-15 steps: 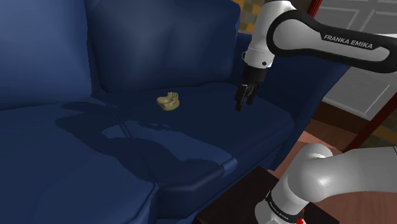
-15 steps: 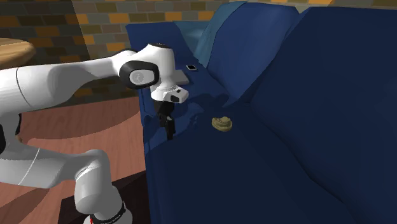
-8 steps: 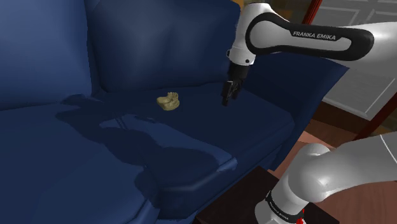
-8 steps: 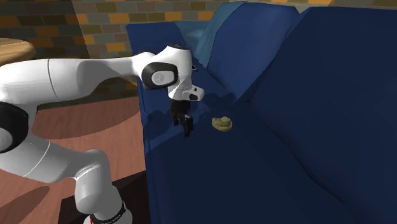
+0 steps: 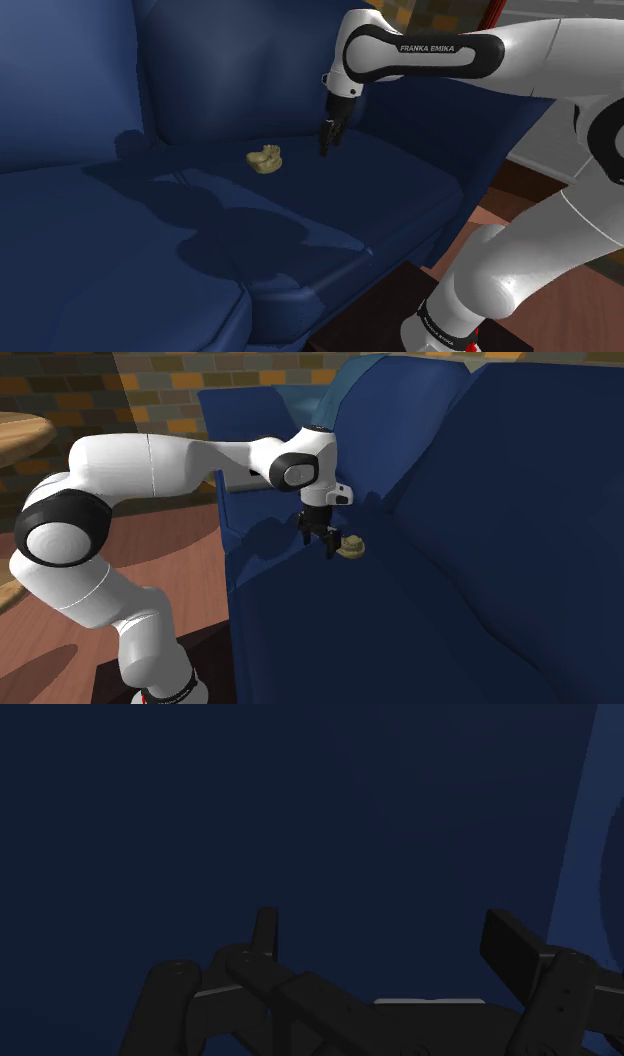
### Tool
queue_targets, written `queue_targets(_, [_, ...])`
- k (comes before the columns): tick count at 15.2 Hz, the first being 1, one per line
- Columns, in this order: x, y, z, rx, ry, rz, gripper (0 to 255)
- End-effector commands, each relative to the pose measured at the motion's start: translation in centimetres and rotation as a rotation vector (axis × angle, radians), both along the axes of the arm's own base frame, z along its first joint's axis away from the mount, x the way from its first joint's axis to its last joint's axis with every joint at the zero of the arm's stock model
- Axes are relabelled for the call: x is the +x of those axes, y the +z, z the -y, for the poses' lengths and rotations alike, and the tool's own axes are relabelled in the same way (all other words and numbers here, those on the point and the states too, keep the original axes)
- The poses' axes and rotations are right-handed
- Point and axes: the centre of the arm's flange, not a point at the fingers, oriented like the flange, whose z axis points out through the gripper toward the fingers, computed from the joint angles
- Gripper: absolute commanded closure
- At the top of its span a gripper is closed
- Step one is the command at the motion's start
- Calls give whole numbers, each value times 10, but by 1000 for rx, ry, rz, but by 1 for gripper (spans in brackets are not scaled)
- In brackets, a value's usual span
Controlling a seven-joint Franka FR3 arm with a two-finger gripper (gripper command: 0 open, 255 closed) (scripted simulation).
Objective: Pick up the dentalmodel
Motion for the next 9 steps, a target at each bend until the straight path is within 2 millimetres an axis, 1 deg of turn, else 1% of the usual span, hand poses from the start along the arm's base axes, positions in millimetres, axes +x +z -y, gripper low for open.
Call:
queue_targets(1, [26,-5,-6,2,43,9,0])
queue_targets(9, [121,-16,-34,12,207,44,0])
